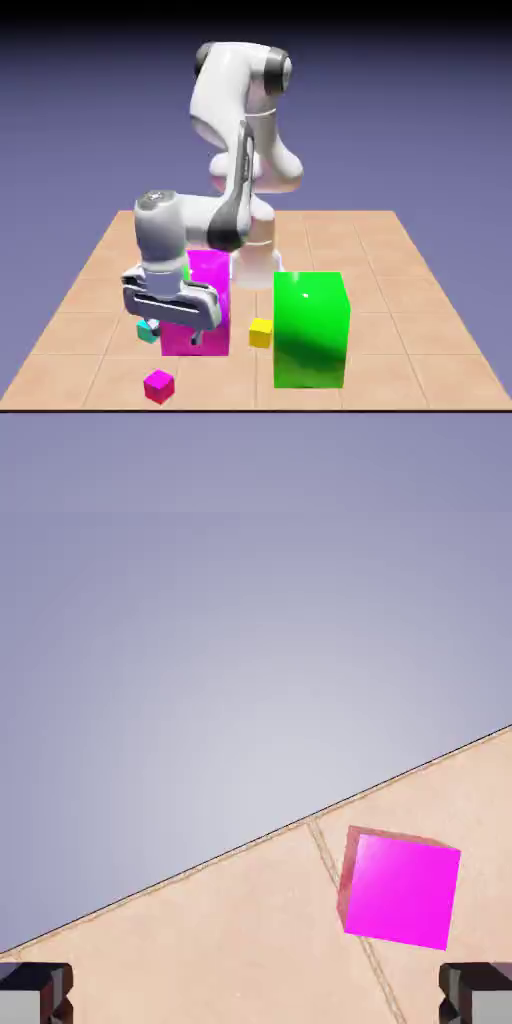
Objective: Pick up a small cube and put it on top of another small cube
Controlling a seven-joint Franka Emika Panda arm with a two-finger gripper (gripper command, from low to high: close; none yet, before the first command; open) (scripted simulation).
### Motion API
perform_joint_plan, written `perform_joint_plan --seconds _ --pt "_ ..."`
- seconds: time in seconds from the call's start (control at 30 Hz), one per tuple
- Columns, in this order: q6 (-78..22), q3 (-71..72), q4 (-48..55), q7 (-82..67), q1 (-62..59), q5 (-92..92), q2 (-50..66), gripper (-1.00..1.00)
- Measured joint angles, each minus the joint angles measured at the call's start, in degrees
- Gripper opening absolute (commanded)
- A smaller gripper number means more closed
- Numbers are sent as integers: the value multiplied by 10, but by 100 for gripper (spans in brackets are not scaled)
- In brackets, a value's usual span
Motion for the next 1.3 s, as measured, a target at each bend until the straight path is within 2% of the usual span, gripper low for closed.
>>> perform_joint_plan --seconds 0.2,0.33,0.37,0.43,0.6,1.17,1.3 --pt "-79 -31 81 4 -11 26 109 0" --pt "-11 -8 74 -13 -24 53 171 0" --pt "-2 -6 73 -16 -25 56 179 -100" --pt "-2 -6 73 -16 -25 57 179 -100" --pt "-87 -31 80 7 -29 30 87 -100" --pt "-17 124 -203 397 -59 57 -266 -100" --pt "19 184 -286 465 -81 105 -315 -100"
